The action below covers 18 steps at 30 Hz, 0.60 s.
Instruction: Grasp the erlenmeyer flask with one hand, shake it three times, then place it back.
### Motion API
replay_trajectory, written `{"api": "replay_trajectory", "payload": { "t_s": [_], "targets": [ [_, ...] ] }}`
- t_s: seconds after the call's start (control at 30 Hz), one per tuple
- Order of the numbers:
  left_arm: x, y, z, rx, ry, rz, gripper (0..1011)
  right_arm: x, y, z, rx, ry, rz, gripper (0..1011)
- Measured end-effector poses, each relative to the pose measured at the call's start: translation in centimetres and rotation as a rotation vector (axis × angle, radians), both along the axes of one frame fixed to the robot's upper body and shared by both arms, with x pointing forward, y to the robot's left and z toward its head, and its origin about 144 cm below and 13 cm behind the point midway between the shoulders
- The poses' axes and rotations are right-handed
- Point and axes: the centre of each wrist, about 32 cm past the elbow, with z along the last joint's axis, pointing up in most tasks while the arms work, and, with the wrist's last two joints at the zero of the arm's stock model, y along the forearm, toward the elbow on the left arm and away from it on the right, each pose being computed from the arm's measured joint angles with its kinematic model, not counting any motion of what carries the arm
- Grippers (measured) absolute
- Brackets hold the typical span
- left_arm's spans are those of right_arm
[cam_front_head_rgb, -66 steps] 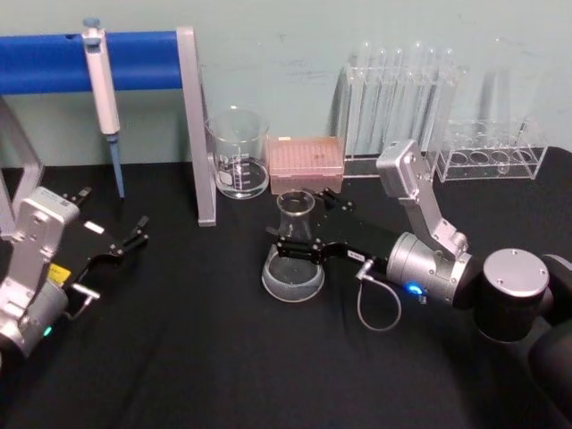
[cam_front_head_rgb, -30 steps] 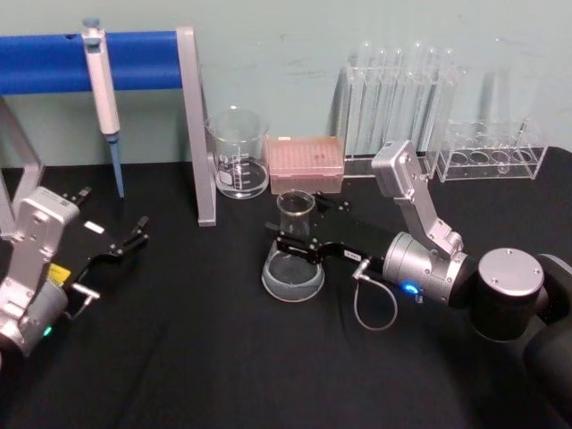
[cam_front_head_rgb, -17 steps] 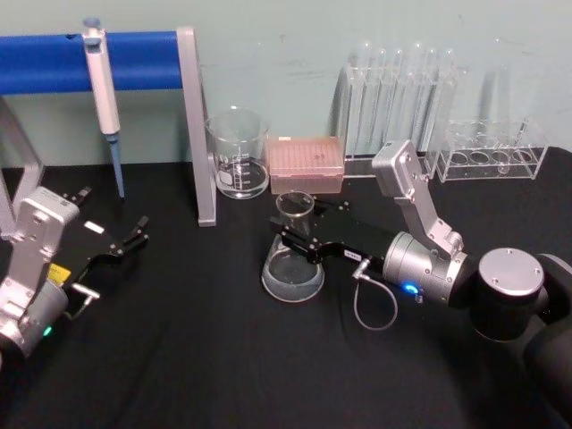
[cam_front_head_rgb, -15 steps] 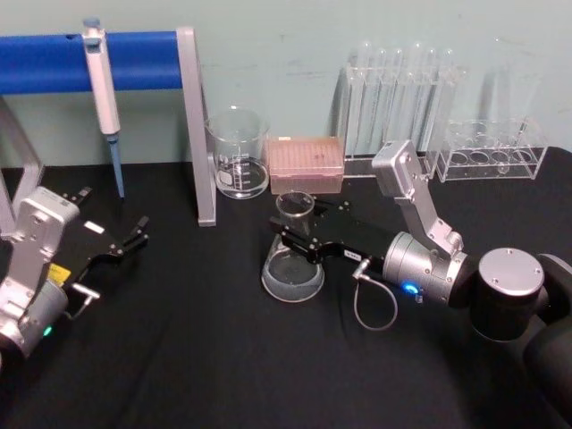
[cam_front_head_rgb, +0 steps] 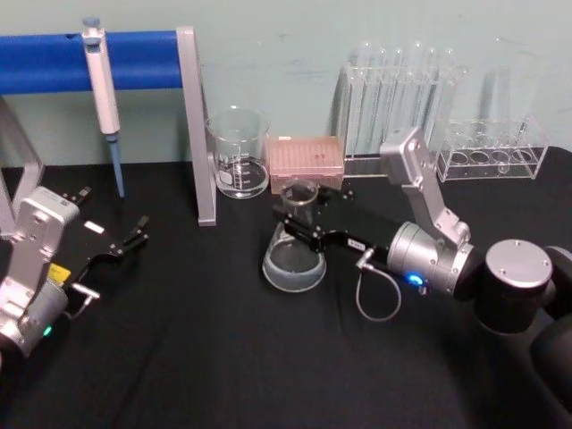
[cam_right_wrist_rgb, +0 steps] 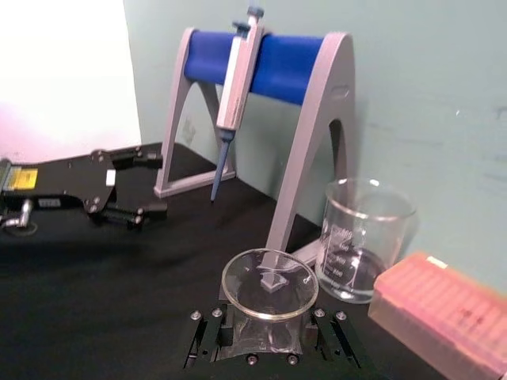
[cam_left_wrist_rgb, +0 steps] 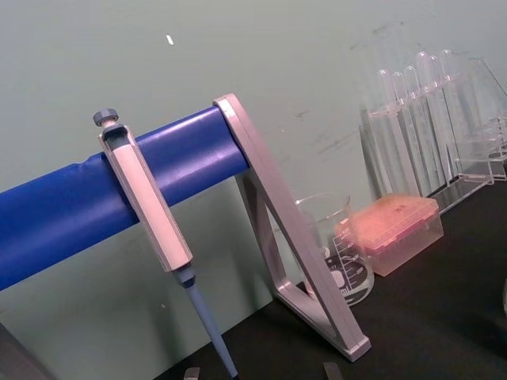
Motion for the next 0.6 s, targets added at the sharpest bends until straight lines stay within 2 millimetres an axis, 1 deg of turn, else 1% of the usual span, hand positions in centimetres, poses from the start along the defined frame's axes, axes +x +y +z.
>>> {"api": "replay_trajectory", "payload": {
  "t_s": [0.2,0.5,0.6],
  "targets": [
    [0.0,0.0,0.0,0.0,0.0,0.0,1001,-0.2,-0.1,1.7,0.014,-0.006,-0.011,457],
    [0.0,0.0,0.0,0.0,0.0,0.0,1001,-0.6,-0.7,5.1,0.043,-0.043,-0.026,457],
    [0.0,0.0,0.0,0.0,0.0,0.0,1001,-0.8,-0.8,5.9,0.044,-0.059,-0.028,457]
  ]
}}
